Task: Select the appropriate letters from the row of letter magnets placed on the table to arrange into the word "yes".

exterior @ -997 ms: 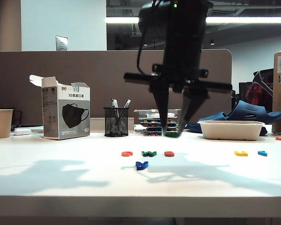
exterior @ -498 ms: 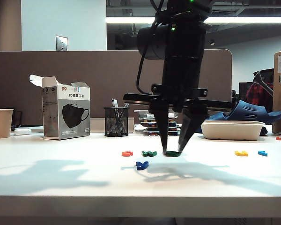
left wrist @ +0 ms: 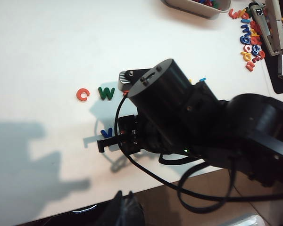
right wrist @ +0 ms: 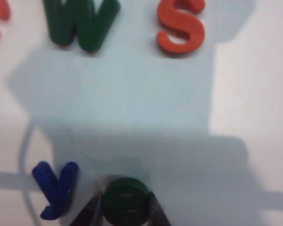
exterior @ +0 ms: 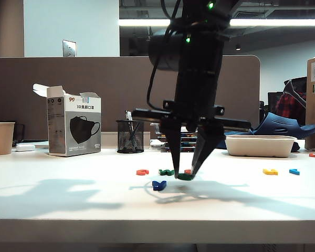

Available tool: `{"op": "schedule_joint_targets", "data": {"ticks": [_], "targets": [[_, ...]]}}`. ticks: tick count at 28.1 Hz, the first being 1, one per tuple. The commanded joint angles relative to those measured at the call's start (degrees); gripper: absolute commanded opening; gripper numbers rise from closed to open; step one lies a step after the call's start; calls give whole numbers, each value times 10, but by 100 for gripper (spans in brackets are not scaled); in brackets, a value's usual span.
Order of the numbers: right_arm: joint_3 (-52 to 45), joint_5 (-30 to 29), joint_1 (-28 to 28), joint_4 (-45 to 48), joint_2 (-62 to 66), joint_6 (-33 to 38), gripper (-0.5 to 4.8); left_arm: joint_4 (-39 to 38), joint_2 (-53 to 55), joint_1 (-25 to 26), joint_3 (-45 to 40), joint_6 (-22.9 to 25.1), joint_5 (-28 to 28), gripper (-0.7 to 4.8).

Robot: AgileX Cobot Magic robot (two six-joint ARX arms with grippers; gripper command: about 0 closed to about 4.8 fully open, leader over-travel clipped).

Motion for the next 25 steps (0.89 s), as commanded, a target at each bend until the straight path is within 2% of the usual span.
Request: {"op": "schedule_joint_targets", "data": {"ticks": [1,4,21,25], "targets": [[1,0,1,0,7,2,104,4,-2,0,2,-2,0,-5],[0,-15,1,-6,14,2,104,4,-2,0,2,-2,0,-5],[-5,-11,-1,-14,14,2,110,4,-2,0,2,-2,0,-5],[-4,-11,-1,-14,14,2,159,4,-2,0,2,-2,0,-5]]}}
